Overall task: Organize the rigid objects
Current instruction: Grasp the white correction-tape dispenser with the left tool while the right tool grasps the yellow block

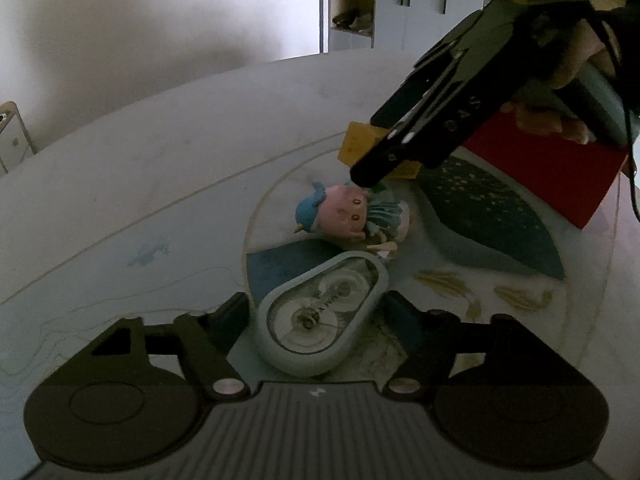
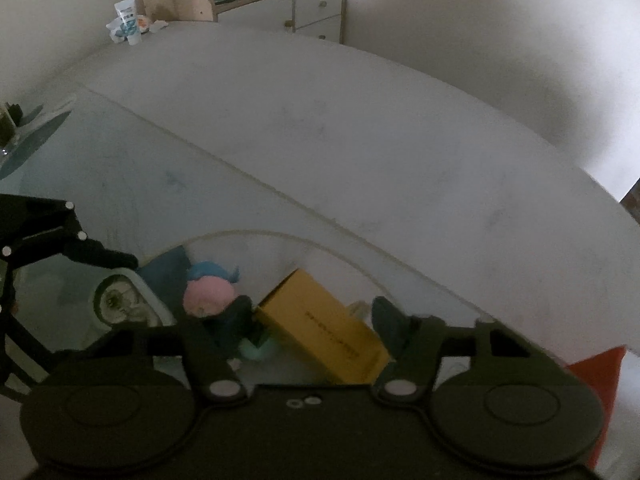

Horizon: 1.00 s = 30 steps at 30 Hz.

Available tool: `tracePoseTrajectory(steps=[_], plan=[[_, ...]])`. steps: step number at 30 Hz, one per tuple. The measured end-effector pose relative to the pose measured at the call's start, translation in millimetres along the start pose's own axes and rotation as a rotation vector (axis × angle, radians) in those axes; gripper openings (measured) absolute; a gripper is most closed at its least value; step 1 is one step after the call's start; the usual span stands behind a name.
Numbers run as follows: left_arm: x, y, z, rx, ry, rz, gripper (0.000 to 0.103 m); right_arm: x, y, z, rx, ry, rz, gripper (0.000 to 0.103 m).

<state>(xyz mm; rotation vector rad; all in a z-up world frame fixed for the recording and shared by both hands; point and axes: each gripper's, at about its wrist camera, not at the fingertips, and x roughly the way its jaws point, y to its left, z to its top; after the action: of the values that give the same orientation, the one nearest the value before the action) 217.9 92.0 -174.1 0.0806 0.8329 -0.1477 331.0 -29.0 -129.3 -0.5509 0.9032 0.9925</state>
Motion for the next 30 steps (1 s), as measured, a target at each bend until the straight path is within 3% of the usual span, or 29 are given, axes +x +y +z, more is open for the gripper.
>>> tracePoseTrajectory(steps=[4, 12, 20, 30], plan=[[0, -3, 1, -0.005, 0.002, 0.007, 0.069, -6, 1, -2, -0.005, -0.015, -0.012, 0.05], [-2, -9, -3, -0.037, 0.006, 0.034, 0.068, -28, 12, -20, 0.107, -0.07, -0.081, 0.034], [-10, -19, -10, -0.06, 0.006, 0.055, 0.068, -47, 20, -38, 0.187, -0.104, -0.102, 0.03], [-29, -32, -18, -0.125, 0.006, 0.062, 0.068, -87, 19, -73, 0.351, -0.168, -0.064, 0.029]])
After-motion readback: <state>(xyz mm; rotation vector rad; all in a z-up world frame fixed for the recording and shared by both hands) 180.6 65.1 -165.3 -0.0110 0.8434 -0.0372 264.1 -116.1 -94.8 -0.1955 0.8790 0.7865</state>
